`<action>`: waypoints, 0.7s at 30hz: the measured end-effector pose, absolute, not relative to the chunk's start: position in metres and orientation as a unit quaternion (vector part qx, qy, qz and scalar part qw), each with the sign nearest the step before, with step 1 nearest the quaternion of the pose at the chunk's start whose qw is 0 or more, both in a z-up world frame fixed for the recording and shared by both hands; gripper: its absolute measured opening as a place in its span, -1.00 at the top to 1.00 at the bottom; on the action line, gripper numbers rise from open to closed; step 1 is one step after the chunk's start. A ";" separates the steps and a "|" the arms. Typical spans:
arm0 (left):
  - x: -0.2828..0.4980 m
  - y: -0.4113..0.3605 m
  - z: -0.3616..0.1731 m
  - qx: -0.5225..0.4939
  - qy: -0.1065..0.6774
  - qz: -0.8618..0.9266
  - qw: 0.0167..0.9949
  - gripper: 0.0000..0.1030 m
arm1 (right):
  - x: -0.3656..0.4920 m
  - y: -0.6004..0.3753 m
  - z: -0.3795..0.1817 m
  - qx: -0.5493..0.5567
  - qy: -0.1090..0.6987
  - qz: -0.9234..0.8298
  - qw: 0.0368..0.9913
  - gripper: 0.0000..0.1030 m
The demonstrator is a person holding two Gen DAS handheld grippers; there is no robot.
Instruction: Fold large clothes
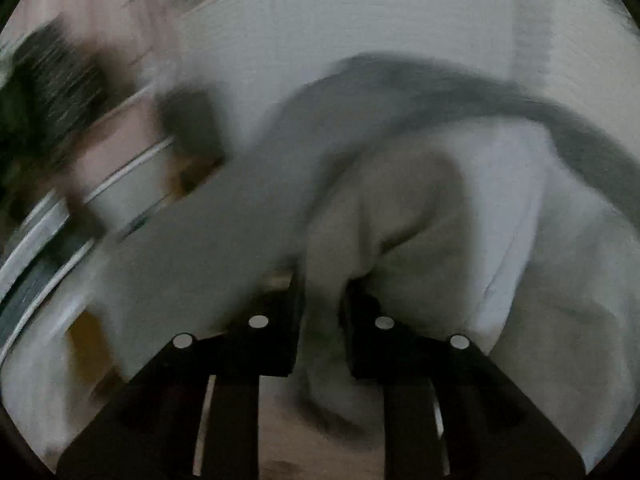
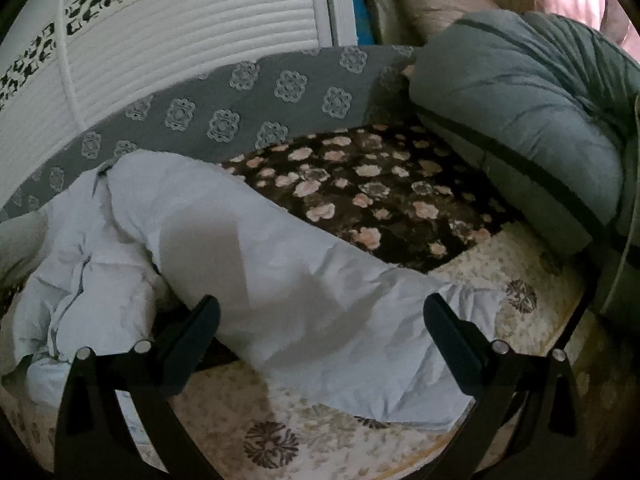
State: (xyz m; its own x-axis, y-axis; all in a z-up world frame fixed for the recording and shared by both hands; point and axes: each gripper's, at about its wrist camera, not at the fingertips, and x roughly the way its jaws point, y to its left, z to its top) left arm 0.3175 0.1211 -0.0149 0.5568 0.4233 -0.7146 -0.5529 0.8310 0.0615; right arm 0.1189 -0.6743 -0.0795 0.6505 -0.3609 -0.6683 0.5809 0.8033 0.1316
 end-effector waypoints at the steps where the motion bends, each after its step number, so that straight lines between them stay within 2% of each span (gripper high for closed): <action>1: 0.311 0.158 -0.023 -0.122 0.392 0.308 0.858 0.58 | 0.120 -0.673 -0.080 0.170 0.325 -0.261 0.893 -0.97; 2: 0.300 0.185 -0.030 -0.153 0.393 0.320 0.848 0.44 | 0.121 -0.670 -0.078 0.167 0.319 -0.255 0.897 -0.97; 4: 0.278 0.201 -0.036 -0.155 0.368 0.322 0.858 -0.26 | 0.122 -0.663 -0.073 0.159 0.309 -0.245 0.905 -0.97; 7: 0.247 0.174 -0.051 -0.103 0.336 0.305 0.885 -0.70 | 0.130 -0.645 -0.066 0.156 0.302 -0.209 0.917 -0.97; 10: 0.230 0.121 -0.068 -0.043 0.342 0.252 0.904 -0.88 | 0.148 -0.612 -0.073 0.149 0.328 -0.159 0.919 -0.97; 13: 0.247 0.027 -0.081 0.064 0.372 0.147 0.914 -0.94 | 0.162 -0.581 -0.082 0.122 0.352 -0.126 0.919 -0.97; 17: 0.240 -0.103 -0.108 0.192 0.372 0.011 0.908 -0.94 | 0.175 -0.537 -0.089 0.056 0.364 -0.100 0.924 -0.97; 21: 0.237 -0.149 -0.137 0.229 0.380 -0.003 0.896 -0.94 | 0.182 -0.512 -0.096 0.008 0.375 -0.088 0.923 -0.97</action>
